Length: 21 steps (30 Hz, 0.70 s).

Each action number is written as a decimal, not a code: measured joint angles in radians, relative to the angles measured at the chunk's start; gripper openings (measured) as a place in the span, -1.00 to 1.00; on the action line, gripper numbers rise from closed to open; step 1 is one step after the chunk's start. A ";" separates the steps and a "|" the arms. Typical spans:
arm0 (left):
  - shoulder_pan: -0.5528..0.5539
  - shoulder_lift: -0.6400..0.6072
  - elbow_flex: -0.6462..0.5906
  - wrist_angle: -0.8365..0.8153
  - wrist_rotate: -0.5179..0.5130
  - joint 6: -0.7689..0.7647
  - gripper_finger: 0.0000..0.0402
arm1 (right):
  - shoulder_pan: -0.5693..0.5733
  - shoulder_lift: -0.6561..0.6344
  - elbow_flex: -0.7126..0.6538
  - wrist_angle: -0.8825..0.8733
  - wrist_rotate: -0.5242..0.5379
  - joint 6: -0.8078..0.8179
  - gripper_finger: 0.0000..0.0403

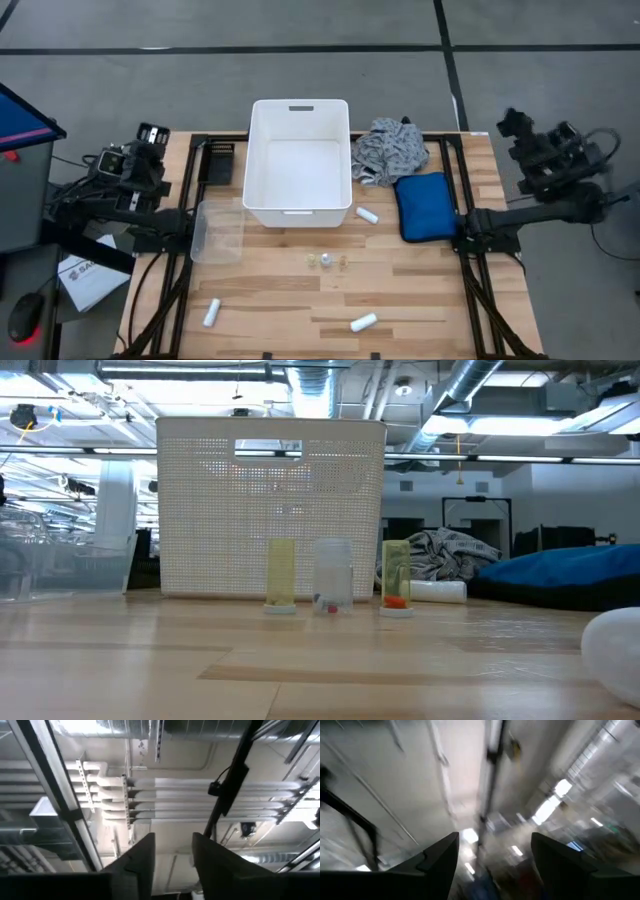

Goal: Pick & Place Medicine items
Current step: Put the patient gown into the white bin

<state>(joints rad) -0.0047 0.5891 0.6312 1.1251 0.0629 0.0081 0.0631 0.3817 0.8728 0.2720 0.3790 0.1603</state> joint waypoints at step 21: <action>0.000 0.155 0.381 -0.525 -0.554 0.320 0.61 | -0.300 0.662 0.752 -1.674 0.144 0.378 0.21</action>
<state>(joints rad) -0.0044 0.7446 1.0125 0.6006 -0.4915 0.3284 -0.2364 1.0441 1.6253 -1.4018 0.5228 0.5387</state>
